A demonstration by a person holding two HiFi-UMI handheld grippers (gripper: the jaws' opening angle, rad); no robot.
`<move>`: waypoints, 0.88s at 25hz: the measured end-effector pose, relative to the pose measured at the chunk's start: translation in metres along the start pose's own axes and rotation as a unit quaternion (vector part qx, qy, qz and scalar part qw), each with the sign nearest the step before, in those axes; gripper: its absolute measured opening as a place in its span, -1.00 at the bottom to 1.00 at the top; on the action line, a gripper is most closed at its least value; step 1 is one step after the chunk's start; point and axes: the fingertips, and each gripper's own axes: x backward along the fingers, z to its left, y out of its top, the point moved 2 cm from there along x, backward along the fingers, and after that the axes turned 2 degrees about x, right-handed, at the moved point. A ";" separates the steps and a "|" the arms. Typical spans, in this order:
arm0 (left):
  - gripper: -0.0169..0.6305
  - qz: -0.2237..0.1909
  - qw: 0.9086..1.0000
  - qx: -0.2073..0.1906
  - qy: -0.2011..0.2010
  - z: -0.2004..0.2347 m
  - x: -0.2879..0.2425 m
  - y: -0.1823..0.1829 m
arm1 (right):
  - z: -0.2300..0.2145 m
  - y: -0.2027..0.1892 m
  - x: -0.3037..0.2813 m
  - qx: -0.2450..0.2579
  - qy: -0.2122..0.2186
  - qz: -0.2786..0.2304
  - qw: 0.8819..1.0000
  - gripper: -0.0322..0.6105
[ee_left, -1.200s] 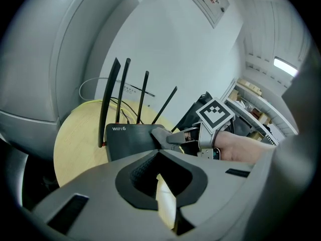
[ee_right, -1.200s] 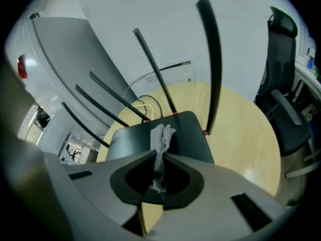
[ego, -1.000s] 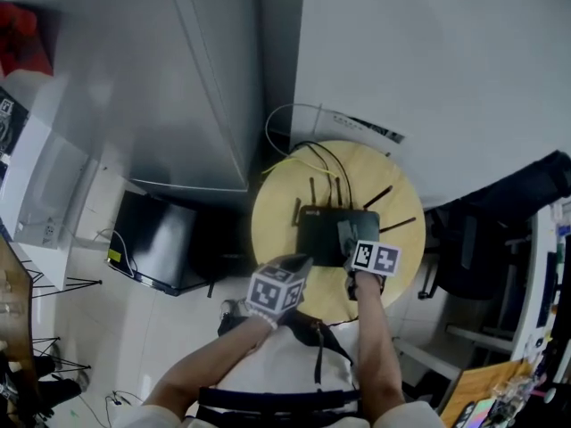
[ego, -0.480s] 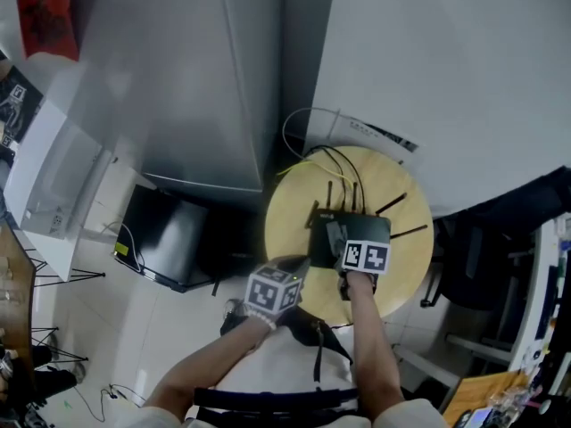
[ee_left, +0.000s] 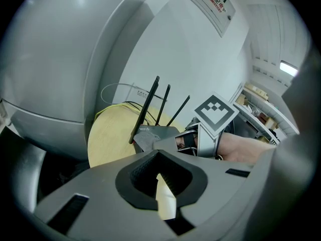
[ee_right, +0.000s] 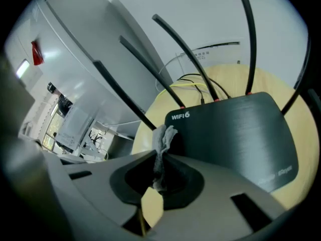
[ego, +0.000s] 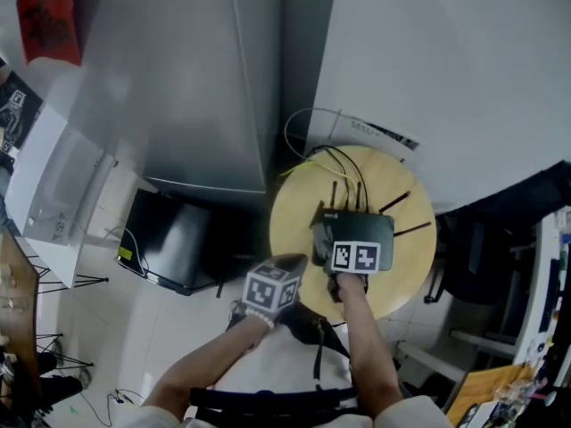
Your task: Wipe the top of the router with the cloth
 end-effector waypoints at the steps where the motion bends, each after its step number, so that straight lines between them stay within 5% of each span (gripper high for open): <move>1: -0.96 0.001 1.000 0.000 -0.001 0.001 0.001 0.000 | 0.004 -0.002 0.002 -0.004 0.006 -0.003 1.000 -0.77; 7: -0.96 0.010 1.000 -0.009 -0.013 -0.004 -0.002 -0.001 | -0.010 -0.018 0.005 -0.010 -0.019 -0.001 1.000 -0.77; 22: -0.96 0.029 0.998 -0.034 -0.034 -0.039 -0.031 0.000 | -0.135 -0.035 0.076 -0.070 -0.119 -0.041 0.990 -0.77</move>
